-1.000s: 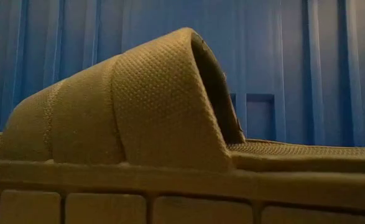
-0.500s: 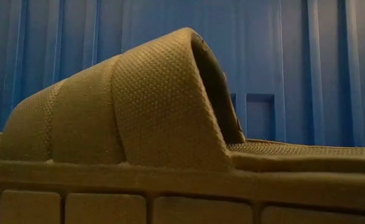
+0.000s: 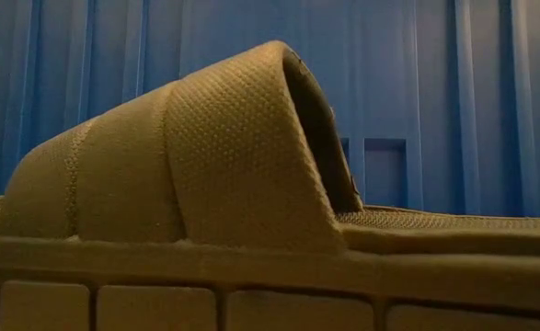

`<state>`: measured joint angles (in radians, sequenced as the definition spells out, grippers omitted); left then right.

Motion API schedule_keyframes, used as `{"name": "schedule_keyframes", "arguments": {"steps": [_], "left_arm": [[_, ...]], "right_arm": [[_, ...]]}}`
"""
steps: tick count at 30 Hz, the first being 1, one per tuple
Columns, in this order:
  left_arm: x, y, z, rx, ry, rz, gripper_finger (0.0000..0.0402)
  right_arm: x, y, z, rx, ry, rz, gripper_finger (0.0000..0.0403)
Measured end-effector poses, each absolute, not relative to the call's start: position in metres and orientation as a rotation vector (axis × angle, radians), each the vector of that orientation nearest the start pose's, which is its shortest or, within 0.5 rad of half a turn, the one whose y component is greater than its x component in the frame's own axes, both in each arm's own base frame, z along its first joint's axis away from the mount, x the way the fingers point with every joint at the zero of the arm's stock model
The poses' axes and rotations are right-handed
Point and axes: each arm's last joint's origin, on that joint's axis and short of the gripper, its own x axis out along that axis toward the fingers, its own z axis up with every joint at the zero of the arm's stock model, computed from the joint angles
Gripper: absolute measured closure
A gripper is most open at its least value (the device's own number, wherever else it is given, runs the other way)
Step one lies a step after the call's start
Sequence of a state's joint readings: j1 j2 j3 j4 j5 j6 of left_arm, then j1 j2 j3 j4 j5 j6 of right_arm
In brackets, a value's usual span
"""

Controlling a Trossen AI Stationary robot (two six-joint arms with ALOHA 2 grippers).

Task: Pick and place slides into bin
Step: Put the black slipper into the blue bin

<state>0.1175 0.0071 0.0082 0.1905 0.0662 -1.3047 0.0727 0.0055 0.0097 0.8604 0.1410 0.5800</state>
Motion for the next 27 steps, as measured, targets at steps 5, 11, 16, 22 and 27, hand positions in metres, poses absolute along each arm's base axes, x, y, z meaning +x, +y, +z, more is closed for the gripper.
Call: {"name": "schedule_keyframes", "arguments": {"steps": [5,11,16,22,27], "left_arm": [[0.095,0.01,0.188,-1.343,-0.236,-0.105,0.0195],[0.082,0.009,0.226,-1.183,-0.464,-0.232,0.0195],[0.062,0.007,0.277,-1.042,-0.456,-0.164,0.0195],[0.034,0.006,0.339,-0.889,-0.34,0.045,0.0195],[0.029,0.007,0.38,-0.778,-0.288,0.138,0.0195]], "right_arm": [[0.064,-0.007,0.237,0.894,-0.917,0.01,0.0142],[0.061,-0.008,0.242,0.972,-0.948,-0.007,0.0142],[0.047,-0.008,0.274,0.812,-1.005,0.016,0.0142],[0.034,-0.008,0.321,0.628,-0.917,-0.072,0.0142],[0.042,-0.011,0.349,0.586,-0.678,-0.272,0.0142]]}}
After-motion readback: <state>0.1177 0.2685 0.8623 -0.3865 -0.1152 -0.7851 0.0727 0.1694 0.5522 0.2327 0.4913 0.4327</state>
